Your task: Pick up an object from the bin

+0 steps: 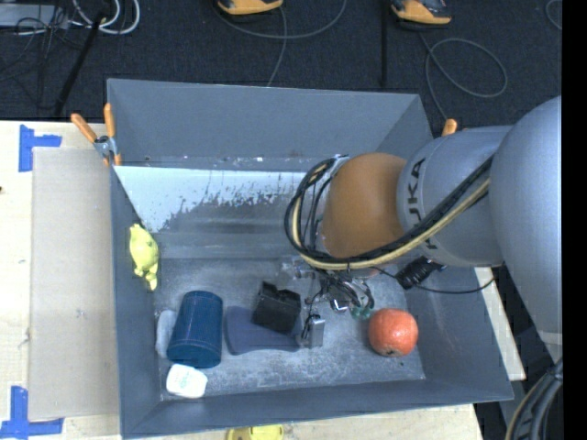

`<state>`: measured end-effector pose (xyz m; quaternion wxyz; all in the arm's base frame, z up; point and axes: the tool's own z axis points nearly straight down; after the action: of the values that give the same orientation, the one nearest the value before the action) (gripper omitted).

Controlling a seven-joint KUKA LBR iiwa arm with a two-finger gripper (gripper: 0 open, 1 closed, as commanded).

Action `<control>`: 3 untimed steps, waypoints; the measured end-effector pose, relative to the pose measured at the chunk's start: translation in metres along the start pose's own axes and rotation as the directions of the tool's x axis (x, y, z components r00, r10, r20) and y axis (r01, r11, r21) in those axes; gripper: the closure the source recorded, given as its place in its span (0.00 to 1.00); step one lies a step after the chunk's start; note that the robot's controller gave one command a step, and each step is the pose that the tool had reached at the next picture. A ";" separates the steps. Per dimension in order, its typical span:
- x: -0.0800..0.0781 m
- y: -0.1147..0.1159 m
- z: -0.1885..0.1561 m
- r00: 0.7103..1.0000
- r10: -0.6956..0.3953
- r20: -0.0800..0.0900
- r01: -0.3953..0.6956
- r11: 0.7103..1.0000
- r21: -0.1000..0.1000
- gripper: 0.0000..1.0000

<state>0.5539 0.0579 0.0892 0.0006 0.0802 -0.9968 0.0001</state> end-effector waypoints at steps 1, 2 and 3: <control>0.007 0.013 0.006 0.979 -0.203 0.001 0.203 0.979 0.000 0.00; -0.011 0.047 0.018 0.998 -0.066 0.003 0.066 0.998 0.001 1.00; -0.011 0.047 0.018 0.998 -0.067 0.003 0.067 0.998 0.001 1.00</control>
Offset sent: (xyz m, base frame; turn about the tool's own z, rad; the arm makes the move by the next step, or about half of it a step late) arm 0.0021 0.0477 -0.0192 -0.0629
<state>0.5570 0.1064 0.0715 -0.0007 0.1134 -0.9935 0.0002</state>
